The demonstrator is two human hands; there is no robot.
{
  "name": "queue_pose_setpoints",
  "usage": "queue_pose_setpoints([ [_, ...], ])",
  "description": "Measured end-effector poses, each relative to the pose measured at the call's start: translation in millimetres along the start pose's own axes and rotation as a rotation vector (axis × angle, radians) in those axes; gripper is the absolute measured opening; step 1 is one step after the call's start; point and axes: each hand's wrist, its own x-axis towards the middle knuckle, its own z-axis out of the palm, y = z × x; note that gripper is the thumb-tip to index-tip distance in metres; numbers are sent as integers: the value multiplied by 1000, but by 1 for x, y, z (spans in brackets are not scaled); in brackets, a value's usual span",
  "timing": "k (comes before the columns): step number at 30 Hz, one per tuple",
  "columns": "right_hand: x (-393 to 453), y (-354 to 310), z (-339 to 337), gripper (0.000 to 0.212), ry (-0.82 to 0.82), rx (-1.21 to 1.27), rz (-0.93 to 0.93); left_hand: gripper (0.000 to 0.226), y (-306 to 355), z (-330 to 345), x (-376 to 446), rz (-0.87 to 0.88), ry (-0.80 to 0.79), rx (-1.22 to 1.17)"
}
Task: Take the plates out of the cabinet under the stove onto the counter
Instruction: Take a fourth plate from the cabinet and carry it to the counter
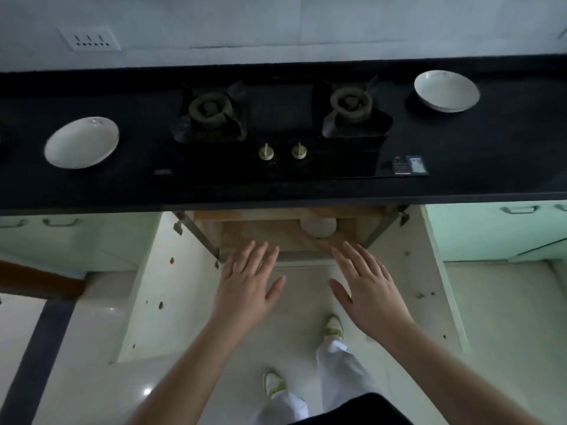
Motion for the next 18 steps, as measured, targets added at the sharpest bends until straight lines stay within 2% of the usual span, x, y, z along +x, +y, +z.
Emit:
queue_pose_setpoints([
  [5,50,25,47,58,-28,8,22,64,6,49,59,81,1,-27],
  [11,112,60,114,56,-28,17,39,70,6,135,123,24,-96,-70],
  [18,167,112,227,56,-77,-28,95,69,-15,264,182,19,-89,-107],
])
